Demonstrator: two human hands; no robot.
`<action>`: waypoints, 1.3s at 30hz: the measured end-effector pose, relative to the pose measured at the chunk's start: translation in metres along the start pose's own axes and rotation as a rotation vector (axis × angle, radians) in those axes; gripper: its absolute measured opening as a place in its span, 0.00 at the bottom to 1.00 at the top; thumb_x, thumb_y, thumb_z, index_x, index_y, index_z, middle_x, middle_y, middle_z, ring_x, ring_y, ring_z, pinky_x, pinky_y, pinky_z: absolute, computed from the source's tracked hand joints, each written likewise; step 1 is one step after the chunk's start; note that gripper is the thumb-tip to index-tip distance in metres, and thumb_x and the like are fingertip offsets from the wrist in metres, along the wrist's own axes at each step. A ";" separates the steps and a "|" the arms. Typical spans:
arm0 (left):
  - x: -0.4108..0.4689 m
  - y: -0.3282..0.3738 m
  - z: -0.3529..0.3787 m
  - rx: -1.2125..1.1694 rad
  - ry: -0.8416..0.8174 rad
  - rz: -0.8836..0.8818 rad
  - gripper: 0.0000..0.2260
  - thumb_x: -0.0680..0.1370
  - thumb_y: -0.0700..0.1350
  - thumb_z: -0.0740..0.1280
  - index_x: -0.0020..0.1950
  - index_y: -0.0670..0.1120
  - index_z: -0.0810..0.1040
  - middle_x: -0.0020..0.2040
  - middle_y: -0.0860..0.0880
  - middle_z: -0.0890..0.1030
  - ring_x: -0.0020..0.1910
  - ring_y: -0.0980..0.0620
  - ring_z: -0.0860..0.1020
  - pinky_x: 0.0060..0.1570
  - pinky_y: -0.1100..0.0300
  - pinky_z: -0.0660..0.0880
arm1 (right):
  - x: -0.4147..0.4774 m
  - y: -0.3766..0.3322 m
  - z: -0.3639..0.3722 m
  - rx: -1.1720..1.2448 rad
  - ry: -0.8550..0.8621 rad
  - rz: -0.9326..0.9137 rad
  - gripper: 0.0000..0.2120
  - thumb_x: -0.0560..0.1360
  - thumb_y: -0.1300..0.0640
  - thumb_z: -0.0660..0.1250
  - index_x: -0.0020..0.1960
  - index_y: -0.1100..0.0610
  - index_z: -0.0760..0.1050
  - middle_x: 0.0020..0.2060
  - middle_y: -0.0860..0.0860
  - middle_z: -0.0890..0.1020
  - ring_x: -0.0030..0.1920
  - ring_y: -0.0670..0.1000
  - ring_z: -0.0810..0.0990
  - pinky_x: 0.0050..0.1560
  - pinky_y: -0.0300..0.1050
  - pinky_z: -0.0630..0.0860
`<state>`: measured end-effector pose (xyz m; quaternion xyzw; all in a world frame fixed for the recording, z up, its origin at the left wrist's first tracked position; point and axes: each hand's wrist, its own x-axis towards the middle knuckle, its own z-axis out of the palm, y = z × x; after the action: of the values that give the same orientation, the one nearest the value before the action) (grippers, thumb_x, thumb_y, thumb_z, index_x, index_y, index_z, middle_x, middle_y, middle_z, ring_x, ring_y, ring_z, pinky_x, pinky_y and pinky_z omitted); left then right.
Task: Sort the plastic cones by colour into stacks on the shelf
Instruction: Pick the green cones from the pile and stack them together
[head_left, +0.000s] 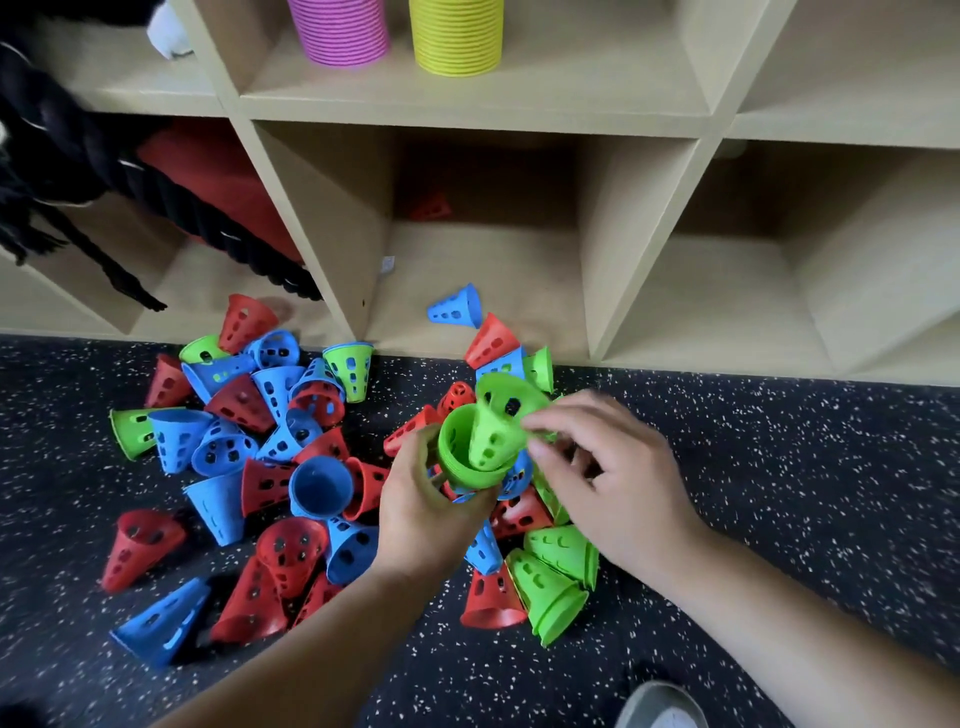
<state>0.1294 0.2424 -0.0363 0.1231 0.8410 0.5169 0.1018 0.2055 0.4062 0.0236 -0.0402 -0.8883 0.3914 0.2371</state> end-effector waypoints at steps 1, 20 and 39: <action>-0.001 0.000 0.002 -0.009 -0.002 0.007 0.26 0.66 0.46 0.82 0.54 0.64 0.72 0.51 0.61 0.80 0.52 0.67 0.78 0.51 0.70 0.75 | -0.002 0.001 0.002 0.034 -0.055 -0.020 0.10 0.75 0.59 0.72 0.56 0.56 0.82 0.50 0.47 0.80 0.41 0.44 0.78 0.35 0.38 0.77; 0.022 -0.016 -0.010 0.063 -0.005 -0.094 0.28 0.66 0.46 0.82 0.61 0.55 0.74 0.54 0.60 0.79 0.53 0.70 0.77 0.51 0.73 0.76 | 0.018 0.132 0.046 -0.166 -0.033 0.800 0.06 0.76 0.54 0.71 0.50 0.55 0.84 0.45 0.50 0.86 0.47 0.52 0.83 0.46 0.41 0.73; 0.036 -0.008 0.012 0.055 -0.049 -0.045 0.30 0.66 0.44 0.82 0.63 0.54 0.74 0.56 0.60 0.78 0.57 0.64 0.77 0.53 0.74 0.73 | 0.036 0.084 0.024 0.003 0.207 0.432 0.08 0.76 0.58 0.71 0.55 0.54 0.81 0.49 0.47 0.82 0.40 0.47 0.78 0.43 0.41 0.76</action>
<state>0.0982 0.2607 -0.0501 0.1194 0.8547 0.4880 0.1307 0.1535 0.4573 -0.0359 -0.2687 -0.8295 0.4281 0.2377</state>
